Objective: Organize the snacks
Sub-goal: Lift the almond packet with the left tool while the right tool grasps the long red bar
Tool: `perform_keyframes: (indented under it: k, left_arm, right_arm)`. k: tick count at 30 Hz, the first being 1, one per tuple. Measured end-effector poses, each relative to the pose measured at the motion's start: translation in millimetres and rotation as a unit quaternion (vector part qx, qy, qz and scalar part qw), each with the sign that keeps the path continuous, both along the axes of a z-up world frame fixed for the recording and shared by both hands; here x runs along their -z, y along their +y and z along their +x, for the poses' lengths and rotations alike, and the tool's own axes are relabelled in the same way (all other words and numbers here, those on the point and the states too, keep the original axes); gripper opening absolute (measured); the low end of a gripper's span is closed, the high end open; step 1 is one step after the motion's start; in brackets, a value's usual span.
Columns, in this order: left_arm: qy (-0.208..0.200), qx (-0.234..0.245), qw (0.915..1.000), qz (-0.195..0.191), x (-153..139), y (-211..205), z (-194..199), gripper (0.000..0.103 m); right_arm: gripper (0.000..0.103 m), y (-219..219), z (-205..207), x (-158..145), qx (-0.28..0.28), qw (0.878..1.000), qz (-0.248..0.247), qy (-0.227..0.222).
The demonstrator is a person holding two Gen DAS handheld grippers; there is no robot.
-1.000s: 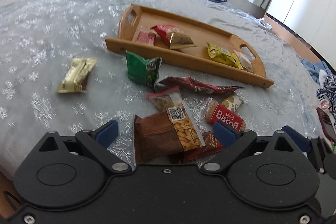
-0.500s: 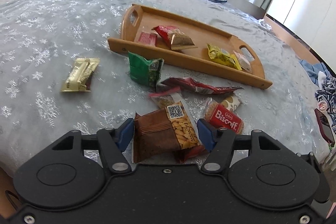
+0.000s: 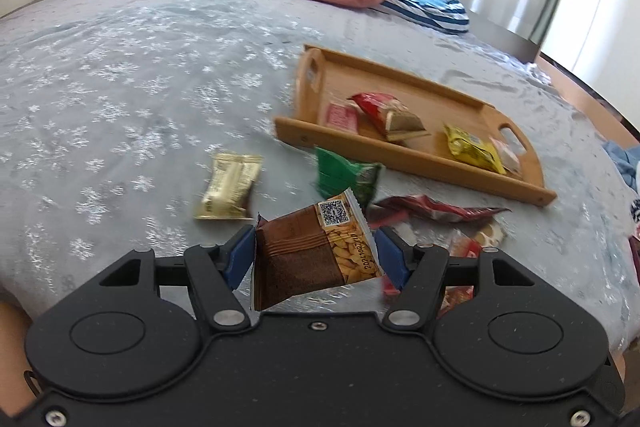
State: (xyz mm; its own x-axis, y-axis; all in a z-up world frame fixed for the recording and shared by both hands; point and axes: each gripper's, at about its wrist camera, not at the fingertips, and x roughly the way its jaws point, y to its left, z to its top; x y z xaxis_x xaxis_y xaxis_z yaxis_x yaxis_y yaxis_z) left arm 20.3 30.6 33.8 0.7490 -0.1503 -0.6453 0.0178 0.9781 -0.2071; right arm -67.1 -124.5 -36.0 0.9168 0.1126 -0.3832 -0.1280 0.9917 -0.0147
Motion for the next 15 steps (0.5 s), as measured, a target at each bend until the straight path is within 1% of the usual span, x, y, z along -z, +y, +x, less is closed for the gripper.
perform_keyframes:
  k: [8, 11, 15]
  left_arm:
    - [-0.002, -0.017, 0.9998, 0.003, 0, 10, 0, 0.063]
    - [-0.003, -0.019, 0.9998, 0.006, 0, 11, 1, 0.063]
    - [-0.003, -0.020, 0.9998, 0.007, 1, 11, 1, 0.063]
  right_arm:
    - [0.103, 8, 8, -1, 0.000, 1.000, 0.006, -0.002]
    - [0.103, 11, 15, 0, 0.005, 1.000, 0.000, 0.014]
    - [0.103, 11, 22, 0, 0.005, 0.999, 0.022, 0.027]
